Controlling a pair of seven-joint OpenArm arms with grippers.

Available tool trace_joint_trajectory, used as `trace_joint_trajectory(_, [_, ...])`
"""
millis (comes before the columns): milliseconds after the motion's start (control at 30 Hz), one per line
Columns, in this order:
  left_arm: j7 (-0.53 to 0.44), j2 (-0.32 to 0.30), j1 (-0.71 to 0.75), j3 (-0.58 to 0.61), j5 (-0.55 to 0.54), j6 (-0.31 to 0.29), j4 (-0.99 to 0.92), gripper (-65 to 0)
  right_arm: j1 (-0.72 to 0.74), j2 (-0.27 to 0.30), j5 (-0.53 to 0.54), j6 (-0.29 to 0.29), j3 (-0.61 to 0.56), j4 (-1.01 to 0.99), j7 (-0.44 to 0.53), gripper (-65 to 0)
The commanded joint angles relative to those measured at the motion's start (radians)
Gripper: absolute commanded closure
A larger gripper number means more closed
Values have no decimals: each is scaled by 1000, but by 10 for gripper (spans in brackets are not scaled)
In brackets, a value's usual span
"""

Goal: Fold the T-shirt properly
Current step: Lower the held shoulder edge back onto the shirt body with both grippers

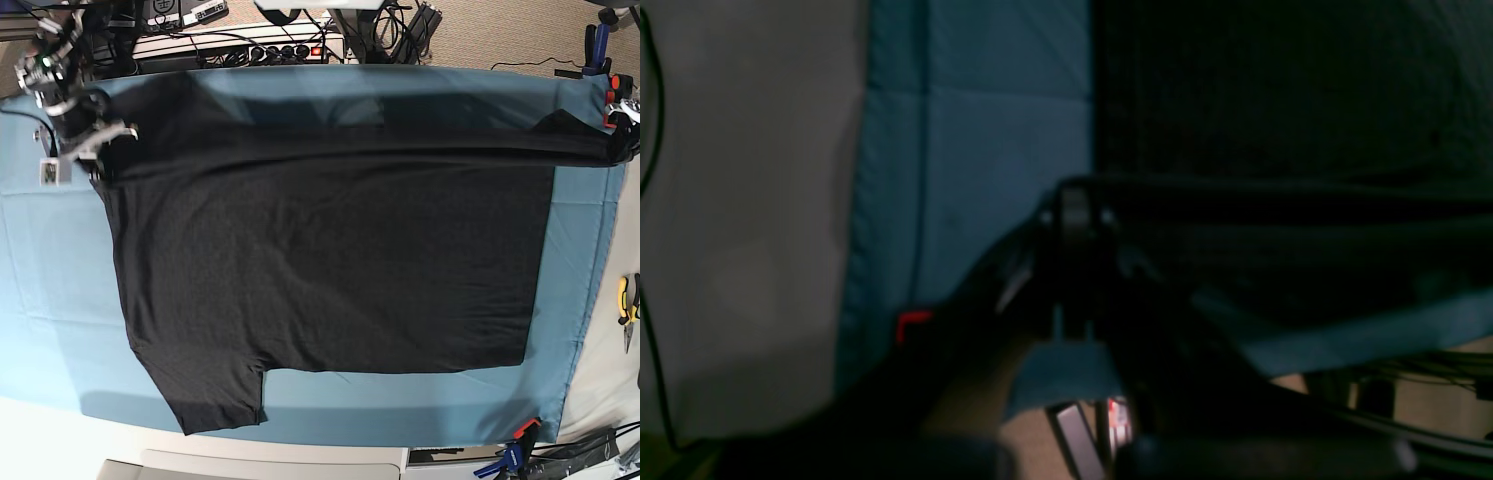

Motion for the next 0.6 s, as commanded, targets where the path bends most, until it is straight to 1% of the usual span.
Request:
trace_joint_trajectory(0, [-23, -25, 3, -13, -10, 0, 11, 0, 16, 17, -23, -23, -5, 14, 34, 0])
trace_joint_trajectory(133, [-37, -27, 3, 23, 13, 0, 11, 0, 48, 22, -86, -65, -13, 8, 60, 0])
trace_joint_trajectory(267, [-88, -37, -8, 129, 81, 0, 11, 0, 68, 48, -120, -76, -13, -13, 74, 0])
trace_joint_trajectory(367, [-97, -36, -59, 201, 132, 5, 9, 0, 87, 76, -121, -76, -13, -57, 74, 0])
trace_joint_trajectory(467, [-124, -43, -114, 264, 198, 49, 9, 0, 109, 93, -114, -76, -13, -117, 74, 0])
trace_joint_trajectory(567, [-141, -64, -160, 325, 253, 58, 8, 0, 138, 103, -71, -71, -13, -185, 71, 0])
